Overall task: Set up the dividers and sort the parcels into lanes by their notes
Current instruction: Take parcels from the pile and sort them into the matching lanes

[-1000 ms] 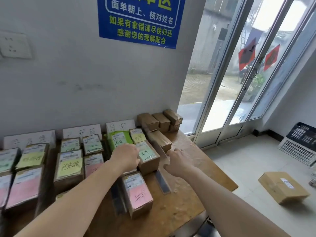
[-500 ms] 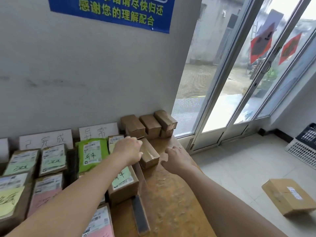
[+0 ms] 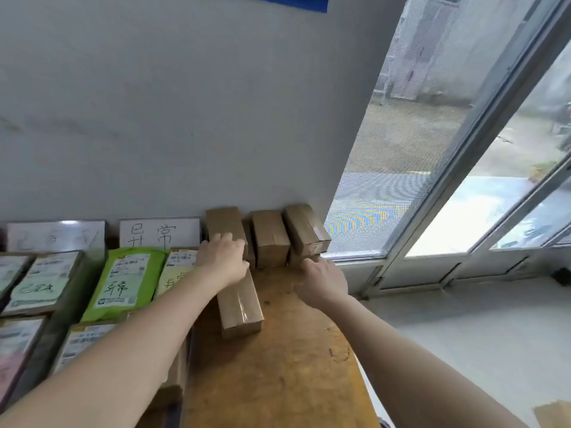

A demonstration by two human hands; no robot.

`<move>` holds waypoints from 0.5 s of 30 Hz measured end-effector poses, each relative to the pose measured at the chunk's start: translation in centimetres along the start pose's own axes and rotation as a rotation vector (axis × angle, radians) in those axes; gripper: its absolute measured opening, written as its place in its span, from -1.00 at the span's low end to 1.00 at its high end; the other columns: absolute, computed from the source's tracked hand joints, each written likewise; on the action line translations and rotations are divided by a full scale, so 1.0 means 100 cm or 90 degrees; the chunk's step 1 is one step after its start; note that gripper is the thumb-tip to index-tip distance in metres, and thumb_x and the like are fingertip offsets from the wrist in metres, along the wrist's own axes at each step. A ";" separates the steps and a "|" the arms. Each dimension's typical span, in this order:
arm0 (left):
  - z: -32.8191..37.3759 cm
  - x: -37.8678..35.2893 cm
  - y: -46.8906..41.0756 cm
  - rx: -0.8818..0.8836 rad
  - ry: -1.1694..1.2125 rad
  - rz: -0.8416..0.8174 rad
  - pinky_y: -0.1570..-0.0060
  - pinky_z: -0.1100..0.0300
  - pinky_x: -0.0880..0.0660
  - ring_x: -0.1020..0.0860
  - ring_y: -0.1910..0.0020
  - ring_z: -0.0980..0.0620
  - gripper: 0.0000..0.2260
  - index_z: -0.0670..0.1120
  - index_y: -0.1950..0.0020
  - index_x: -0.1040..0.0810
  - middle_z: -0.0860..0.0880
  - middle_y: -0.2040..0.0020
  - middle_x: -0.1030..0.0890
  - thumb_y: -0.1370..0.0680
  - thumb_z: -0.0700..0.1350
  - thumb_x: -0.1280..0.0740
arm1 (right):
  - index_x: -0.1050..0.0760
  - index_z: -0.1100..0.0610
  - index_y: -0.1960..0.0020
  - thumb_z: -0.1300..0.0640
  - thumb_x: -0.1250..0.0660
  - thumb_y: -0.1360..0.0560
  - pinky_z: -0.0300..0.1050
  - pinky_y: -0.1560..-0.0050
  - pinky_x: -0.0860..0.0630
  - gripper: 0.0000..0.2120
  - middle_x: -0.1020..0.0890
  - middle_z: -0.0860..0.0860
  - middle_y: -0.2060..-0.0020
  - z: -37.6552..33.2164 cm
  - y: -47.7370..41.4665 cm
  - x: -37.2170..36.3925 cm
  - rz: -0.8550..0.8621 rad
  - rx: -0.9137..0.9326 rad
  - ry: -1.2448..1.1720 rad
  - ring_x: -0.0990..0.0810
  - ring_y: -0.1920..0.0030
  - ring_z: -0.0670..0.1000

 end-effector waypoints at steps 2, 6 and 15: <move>0.007 -0.005 -0.015 0.033 0.003 -0.004 -0.30 -0.03 -0.40 -0.38 -0.35 -0.11 -0.56 -0.03 -0.41 -0.39 -0.09 -0.37 -0.43 -0.59 0.13 -0.26 | -0.44 0.11 -0.19 -0.10 -0.29 -0.52 0.00 -0.12 -0.41 -0.64 -0.49 0.12 -0.21 0.011 -0.020 -0.001 0.003 0.016 0.002 -0.41 -0.27 0.17; 0.017 -0.015 -0.040 0.096 -0.003 -0.013 -0.35 -0.06 -0.32 -0.32 -0.41 -0.16 -0.45 -0.03 -0.51 -0.27 -0.14 -0.44 -0.35 -0.58 0.15 -0.26 | -0.42 0.11 -0.25 -0.19 -0.24 -0.54 0.02 -0.20 -0.39 -0.56 -0.45 0.11 -0.27 0.029 -0.055 -0.002 0.031 0.029 -0.017 -0.38 -0.31 0.16; 0.016 -0.037 -0.085 0.156 -0.031 -0.022 -0.42 -0.12 -0.26 -0.36 -0.37 -0.15 -0.49 -0.11 -0.41 -0.42 -0.10 -0.37 -0.44 -0.58 0.19 -0.22 | -0.31 0.07 -0.37 -0.25 -0.31 -0.47 0.08 -0.27 -0.38 -0.39 -0.30 0.13 -0.41 0.048 -0.125 -0.013 0.068 -0.007 -0.085 -0.26 -0.43 0.19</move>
Point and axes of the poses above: each hand's wrist, its own y-axis away from the middle knuckle, its own x-axis out of the back of the hand, z = x × y, the point moved 2 cm from there along -y, towards the middle knuckle
